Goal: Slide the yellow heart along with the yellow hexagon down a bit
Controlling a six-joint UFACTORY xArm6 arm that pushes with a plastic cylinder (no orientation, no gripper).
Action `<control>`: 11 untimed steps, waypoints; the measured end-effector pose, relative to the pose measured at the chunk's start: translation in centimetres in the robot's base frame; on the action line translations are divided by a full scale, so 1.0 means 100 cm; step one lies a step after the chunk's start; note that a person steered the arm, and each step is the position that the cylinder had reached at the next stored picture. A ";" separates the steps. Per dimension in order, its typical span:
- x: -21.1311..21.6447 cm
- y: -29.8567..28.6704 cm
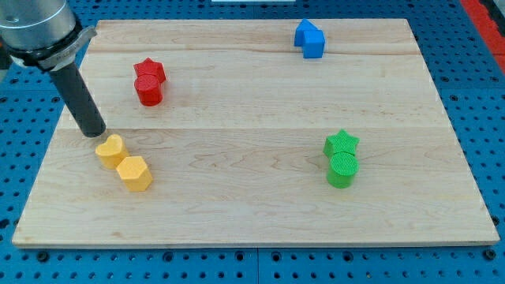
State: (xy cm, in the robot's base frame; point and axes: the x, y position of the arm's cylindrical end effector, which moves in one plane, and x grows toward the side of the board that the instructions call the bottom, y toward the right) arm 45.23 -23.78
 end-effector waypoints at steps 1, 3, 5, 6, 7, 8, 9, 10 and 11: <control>0.013 0.002; 0.025 0.023; 0.029 0.024; 0.036 0.026; 0.036 0.032; 0.037 0.045; 0.035 0.046; 0.016 0.046; -0.008 0.048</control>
